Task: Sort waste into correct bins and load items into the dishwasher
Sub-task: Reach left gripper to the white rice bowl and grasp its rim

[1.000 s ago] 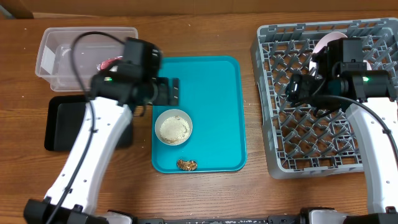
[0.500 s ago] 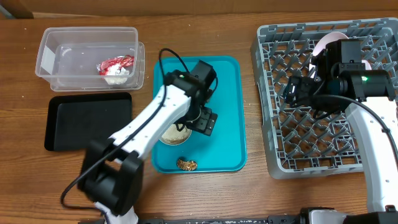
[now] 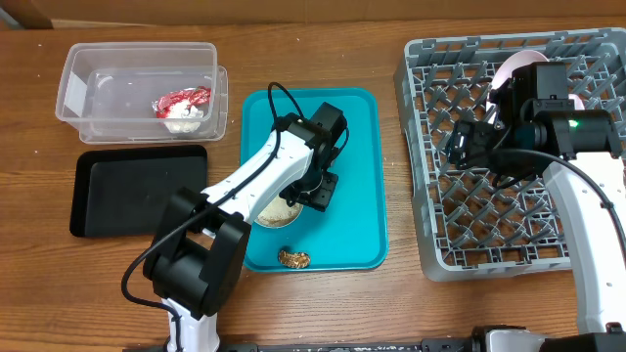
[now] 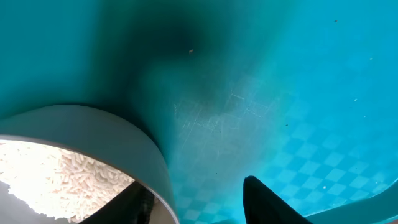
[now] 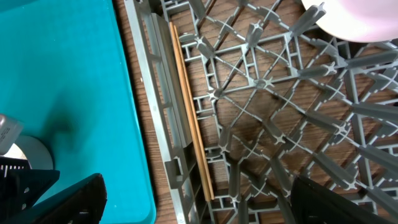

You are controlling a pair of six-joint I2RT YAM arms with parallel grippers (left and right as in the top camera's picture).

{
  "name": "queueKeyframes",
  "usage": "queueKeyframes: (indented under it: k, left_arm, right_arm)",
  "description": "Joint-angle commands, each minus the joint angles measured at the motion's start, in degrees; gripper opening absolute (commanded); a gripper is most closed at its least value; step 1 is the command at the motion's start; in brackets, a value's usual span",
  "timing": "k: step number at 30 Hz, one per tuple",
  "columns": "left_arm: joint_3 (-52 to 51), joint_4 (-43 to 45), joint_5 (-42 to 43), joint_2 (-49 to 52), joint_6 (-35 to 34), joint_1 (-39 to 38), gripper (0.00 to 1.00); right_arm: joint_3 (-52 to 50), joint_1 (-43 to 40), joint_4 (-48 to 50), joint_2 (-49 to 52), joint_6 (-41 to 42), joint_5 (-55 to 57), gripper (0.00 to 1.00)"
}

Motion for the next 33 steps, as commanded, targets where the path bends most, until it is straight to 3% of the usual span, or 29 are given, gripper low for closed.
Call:
queueKeyframes:
  k: [1, 12, 18, 22, 25, 33]
  left_arm:
    - [-0.37, 0.57, 0.11, 0.50, 0.04, -0.20, 0.52]
    - [-1.55, 1.07, 0.00, 0.50, 0.04, -0.20, 0.39]
    - [-1.55, 1.27, -0.70, 0.50, 0.02, -0.24, 0.25]
    - [-1.55, 1.27, -1.97, 0.50, 0.04, -0.24, 0.22]
    - [-1.55, 1.29, -1.99, 0.50, 0.04, -0.24, 0.11]
    - [-1.55, 1.31, -3.89, 0.50, 0.02, -0.24, 0.06]
  right_arm:
    - [-0.26, -0.07, 0.11, 0.11, 0.02, -0.11, 0.96]
    - [-0.26, -0.07, -0.04, 0.11, 0.02, -0.13, 0.96]
    - [-0.26, -0.07, -0.13, 0.11, 0.02, -0.13, 0.96]
    - [-0.26, -0.07, -0.11, 0.11, 0.02, -0.13, 0.96]
    - [-0.26, -0.07, -0.13, 0.11, 0.02, -0.13, 0.96]
    - [-0.26, -0.07, -0.13, 0.11, 0.02, -0.13, 0.96]
